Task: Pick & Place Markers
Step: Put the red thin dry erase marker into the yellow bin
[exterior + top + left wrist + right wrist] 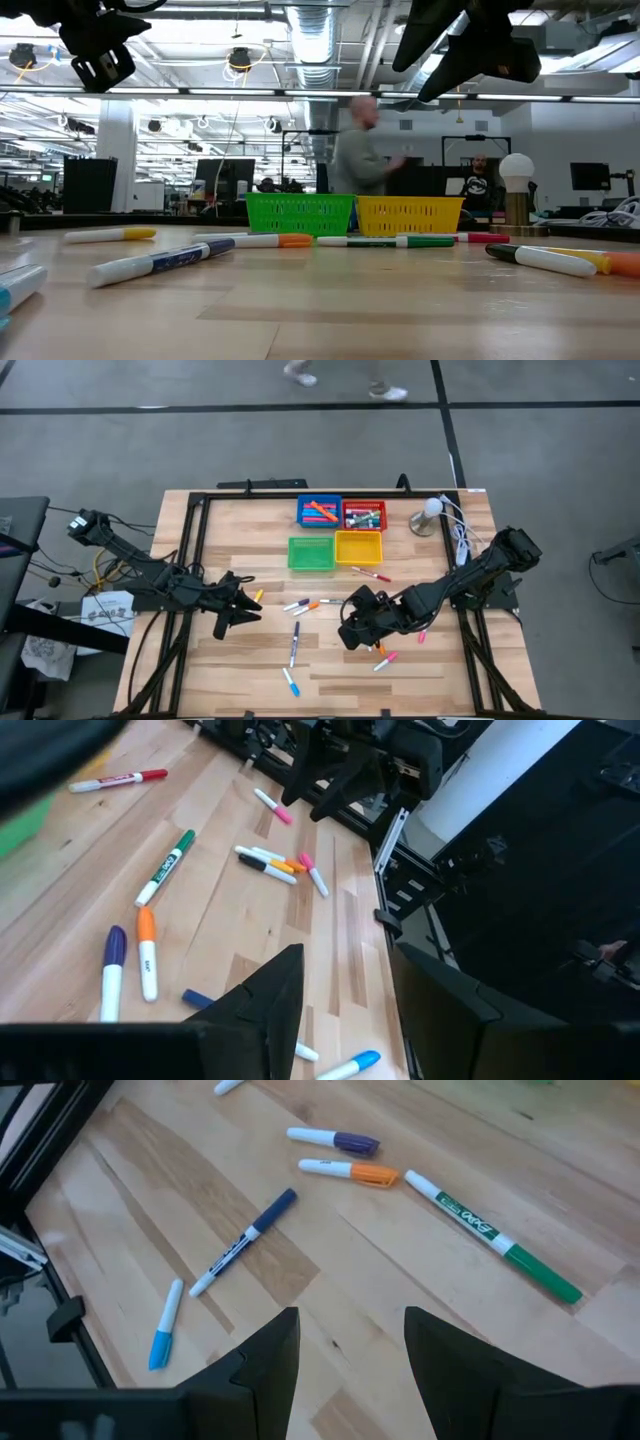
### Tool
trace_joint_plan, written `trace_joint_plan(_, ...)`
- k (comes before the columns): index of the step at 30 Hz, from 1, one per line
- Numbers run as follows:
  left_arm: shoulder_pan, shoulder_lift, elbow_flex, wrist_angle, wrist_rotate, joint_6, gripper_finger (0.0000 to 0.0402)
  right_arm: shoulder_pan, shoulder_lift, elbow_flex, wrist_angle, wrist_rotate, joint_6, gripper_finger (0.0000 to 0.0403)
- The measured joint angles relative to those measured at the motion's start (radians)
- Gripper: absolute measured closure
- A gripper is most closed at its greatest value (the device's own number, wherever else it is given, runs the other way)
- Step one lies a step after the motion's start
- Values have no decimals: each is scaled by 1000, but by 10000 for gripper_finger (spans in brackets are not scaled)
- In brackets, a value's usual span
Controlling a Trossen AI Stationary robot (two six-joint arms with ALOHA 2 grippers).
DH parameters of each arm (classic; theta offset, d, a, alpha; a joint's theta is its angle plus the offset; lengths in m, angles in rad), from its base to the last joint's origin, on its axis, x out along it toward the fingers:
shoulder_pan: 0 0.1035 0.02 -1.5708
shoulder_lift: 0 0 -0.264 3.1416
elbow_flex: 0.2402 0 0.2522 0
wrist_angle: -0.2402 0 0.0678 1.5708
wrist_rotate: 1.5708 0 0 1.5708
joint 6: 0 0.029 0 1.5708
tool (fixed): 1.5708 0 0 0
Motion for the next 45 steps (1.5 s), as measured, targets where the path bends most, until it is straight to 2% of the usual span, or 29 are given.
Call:
trace_joint_plan(23, 0, 0, 0, 22, -36, 0, 247, 5, 0, 0, -35, -2, -1, 232)
trace_joint_plan(34, 0, 0, 0, 26, -44, 1, 247, -5, 1, 0, -64, 57, -44, 232)
trace_joint_plan(41, 0, 0, 0, 26, -44, 8, 247, -38, 1, 0, -283, 128, 167, 232)
trace_joint_plan(45, 0, 0, 0, 26, -44, 8, 247, -61, 1, -26, -358, 131, 262, 232)
